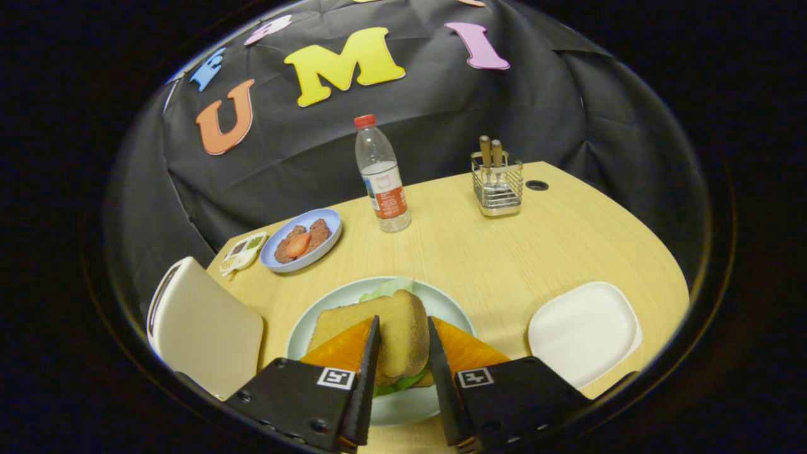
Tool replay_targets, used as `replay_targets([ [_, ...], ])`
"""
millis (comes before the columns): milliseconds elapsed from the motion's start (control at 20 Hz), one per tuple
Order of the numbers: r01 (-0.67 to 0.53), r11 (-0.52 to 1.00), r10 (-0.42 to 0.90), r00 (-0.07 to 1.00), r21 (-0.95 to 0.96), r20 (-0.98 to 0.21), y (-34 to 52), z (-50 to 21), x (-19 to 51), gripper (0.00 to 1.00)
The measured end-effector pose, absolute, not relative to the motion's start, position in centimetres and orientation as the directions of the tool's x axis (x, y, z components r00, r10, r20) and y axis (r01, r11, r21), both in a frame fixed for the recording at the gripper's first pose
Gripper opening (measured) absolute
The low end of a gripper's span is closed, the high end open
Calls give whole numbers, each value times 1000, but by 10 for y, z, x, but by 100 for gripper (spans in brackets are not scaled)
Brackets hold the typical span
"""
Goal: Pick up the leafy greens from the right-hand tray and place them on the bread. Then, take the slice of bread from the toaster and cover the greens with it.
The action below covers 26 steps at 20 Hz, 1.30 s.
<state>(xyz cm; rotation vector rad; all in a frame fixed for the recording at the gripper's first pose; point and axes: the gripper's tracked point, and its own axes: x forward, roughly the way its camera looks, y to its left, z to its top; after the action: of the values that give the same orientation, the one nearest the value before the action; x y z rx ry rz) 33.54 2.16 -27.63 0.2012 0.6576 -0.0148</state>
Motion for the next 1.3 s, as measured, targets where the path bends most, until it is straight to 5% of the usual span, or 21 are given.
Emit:
replay_targets([
  [250,83,984,32,793,160,-608,16,-285,334,51],
  [450,86,986,9,821,140,-571,16,-266,321,69],
  [650,81,990,-9,857,118,-515,22,-231,296,69],
  [1300,76,997,-71,987,31,-147,60,-92,137,87],
])
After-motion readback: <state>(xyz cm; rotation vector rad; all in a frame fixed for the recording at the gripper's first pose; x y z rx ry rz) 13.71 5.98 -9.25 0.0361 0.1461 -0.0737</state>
